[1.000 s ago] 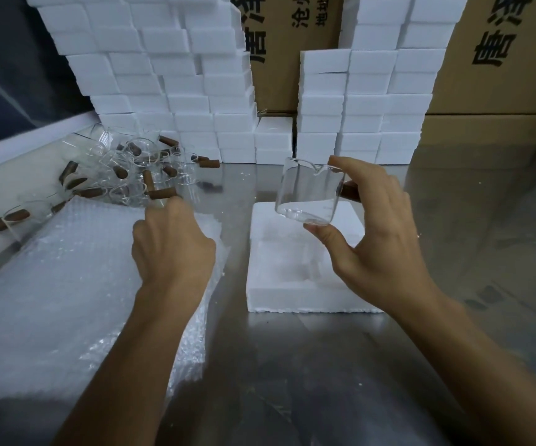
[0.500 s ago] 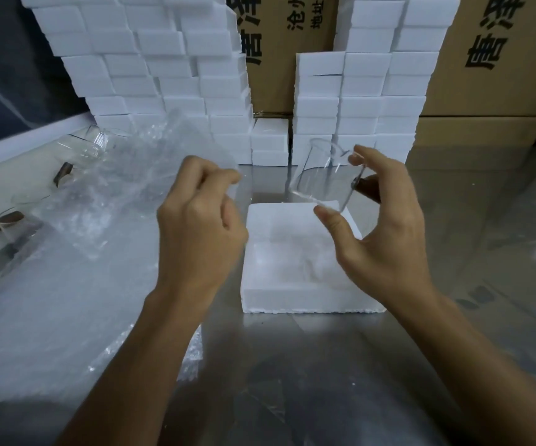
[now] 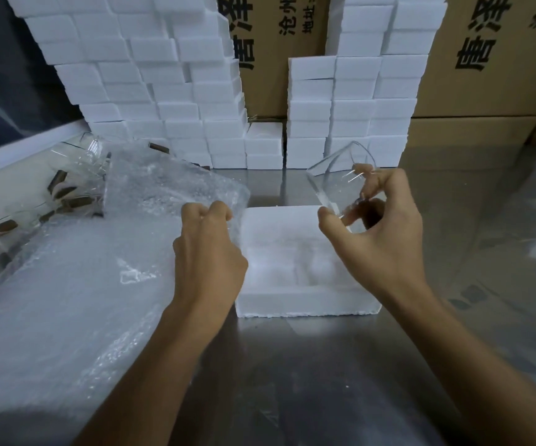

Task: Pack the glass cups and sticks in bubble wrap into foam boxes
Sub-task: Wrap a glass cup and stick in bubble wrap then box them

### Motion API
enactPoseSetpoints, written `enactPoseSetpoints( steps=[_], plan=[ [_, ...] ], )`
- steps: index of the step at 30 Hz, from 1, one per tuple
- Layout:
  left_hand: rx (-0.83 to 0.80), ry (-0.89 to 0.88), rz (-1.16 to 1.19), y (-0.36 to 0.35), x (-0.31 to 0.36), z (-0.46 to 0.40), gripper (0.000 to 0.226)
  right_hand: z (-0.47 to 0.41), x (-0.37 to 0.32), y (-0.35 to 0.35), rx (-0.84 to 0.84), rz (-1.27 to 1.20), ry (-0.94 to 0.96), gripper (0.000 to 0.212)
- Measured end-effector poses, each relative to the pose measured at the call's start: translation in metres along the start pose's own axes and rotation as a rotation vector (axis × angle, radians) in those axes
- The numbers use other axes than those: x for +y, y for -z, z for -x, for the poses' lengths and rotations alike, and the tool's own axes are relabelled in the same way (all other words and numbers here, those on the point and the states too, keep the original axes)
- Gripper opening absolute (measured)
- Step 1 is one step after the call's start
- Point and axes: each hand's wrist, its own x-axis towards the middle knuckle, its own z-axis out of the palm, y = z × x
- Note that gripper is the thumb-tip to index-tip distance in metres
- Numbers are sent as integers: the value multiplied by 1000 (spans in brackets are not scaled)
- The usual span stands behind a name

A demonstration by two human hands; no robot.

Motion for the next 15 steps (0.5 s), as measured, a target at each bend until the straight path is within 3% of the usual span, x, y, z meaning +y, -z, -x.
enactPoseSetpoints(
  steps=[2, 4, 9, 15],
  plan=[
    [-47, 9, -19, -2, 0, 1, 56, -2, 1, -1, -45, -65, -110, 42],
    [-54, -7, -9, -5, 1, 1, 55, -4, 2, -1, -83, -145, -207, 44],
    [5, -61, 62, -5, 4, 2, 35, -4, 1, -2, -133, -297, -384, 46],
    [3, 11, 256, 1, 10, 2, 8, -6, -5, -5, -293, -449, -630, 49]
  ],
)
